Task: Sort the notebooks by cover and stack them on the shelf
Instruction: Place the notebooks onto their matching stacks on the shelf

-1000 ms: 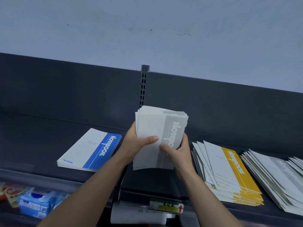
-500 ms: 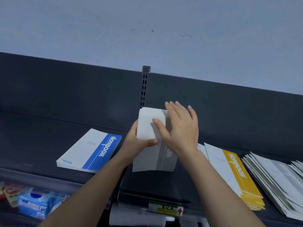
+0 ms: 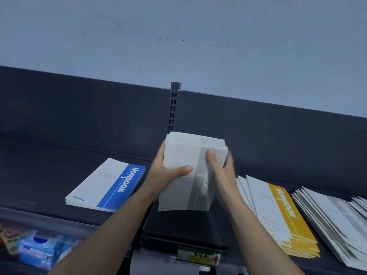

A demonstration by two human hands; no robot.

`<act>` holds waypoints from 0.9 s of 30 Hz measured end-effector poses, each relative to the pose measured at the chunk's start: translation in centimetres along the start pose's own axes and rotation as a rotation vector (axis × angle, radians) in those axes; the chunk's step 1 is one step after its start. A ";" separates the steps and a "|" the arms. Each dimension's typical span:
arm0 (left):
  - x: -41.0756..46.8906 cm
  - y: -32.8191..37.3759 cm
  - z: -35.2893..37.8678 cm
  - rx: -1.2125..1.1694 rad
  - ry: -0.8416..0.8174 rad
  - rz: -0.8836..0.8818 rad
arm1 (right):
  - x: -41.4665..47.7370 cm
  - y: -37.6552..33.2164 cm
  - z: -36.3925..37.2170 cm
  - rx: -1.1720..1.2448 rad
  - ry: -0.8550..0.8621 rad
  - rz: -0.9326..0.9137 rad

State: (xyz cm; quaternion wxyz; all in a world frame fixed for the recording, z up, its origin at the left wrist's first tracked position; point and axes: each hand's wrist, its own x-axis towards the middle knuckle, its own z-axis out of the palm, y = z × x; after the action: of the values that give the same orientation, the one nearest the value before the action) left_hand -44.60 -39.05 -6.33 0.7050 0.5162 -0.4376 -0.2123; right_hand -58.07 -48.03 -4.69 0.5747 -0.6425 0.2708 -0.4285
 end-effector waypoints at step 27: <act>0.2 -1.5 -0.9 0.309 0.011 -0.240 | -0.8 3.9 -1.1 -0.439 -0.119 -0.046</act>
State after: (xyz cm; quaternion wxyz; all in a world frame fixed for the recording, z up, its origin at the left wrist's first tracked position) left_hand -43.52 -39.32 -7.66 0.5895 0.6679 -0.3963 -0.2223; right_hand -58.83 -48.62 -8.65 0.4263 -0.7823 0.3081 -0.3336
